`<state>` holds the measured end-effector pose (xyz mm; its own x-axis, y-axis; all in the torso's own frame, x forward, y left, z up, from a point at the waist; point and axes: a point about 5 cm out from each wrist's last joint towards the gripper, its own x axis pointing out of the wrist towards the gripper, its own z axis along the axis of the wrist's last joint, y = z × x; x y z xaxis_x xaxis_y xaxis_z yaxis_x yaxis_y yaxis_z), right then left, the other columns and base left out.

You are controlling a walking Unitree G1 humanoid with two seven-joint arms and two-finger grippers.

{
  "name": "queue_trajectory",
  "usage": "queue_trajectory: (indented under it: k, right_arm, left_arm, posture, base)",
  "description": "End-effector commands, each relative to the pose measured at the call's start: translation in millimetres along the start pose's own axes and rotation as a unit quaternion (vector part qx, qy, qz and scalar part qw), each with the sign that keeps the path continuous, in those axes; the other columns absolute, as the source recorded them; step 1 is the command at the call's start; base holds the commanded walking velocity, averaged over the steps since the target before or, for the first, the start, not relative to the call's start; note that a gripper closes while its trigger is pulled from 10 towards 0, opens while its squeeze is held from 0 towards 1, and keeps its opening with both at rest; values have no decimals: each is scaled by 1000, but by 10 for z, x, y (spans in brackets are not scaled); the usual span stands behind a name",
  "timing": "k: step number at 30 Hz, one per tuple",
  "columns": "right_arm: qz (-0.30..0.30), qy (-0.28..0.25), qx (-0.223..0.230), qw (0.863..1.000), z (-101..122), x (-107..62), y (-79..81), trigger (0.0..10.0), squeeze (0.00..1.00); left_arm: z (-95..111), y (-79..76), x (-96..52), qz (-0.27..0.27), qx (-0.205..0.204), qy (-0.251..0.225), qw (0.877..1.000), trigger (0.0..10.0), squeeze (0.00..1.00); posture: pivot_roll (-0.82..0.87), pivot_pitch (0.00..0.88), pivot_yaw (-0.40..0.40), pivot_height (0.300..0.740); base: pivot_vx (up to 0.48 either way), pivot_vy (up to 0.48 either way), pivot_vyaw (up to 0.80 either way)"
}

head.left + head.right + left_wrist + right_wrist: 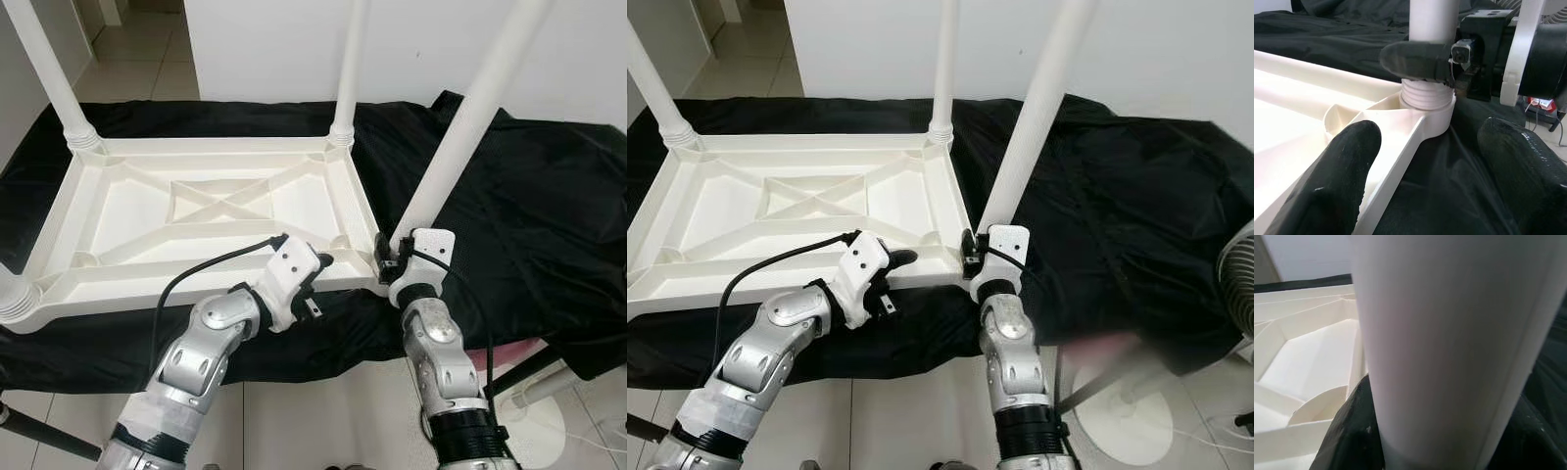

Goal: Building children table

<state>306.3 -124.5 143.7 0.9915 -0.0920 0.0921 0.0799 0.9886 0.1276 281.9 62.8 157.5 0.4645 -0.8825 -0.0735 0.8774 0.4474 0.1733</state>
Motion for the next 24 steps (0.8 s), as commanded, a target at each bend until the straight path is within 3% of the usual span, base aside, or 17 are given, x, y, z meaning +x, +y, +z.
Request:
queue_trajectory:
  k: [1,9,10,18,20,24]
  right_arm:
    - [-23,44,13,999,-152,-68,0,10000,0]
    - [-9,37,13,999,-102,-84,50,10000,0]
    - [-5,30,16,999,-82,-90,53,10000,1000]
    - [16,4,17,1000,-5,-88,-10,10000,1000]
    - [58,4,11,998,-14,-92,-116,10000,1000]
    - [74,5,8,997,-19,-95,-150,10000,1000]
  left_arm:
    - [-19,23,-2,17,1,5,1000,10000,0]
    - [-17,31,-2,14,3,6,1000,10000,0]
    - [-16,35,-4,15,3,6,1000,10000,0]
    - [-20,17,0,12,2,6,1000,10000,0]
    - [-21,8,6,10,3,6,1000,10000,0]
    - [-21,7,6,10,3,6,1000,10000,0]
  posture:
    - [-68,64,-39,740]
    - [-72,65,-37,740]
    - [-73,64,-36,740]
    - [-72,62,-38,740]
    - [-70,56,-37,740]
    - [-70,56,-37,740]
  base:
    - [0,0,0]
    - [0,0,0]
    - [0,0,0]
    - [0,0,0]
    - [0,0,0]
    - [0,0,0]
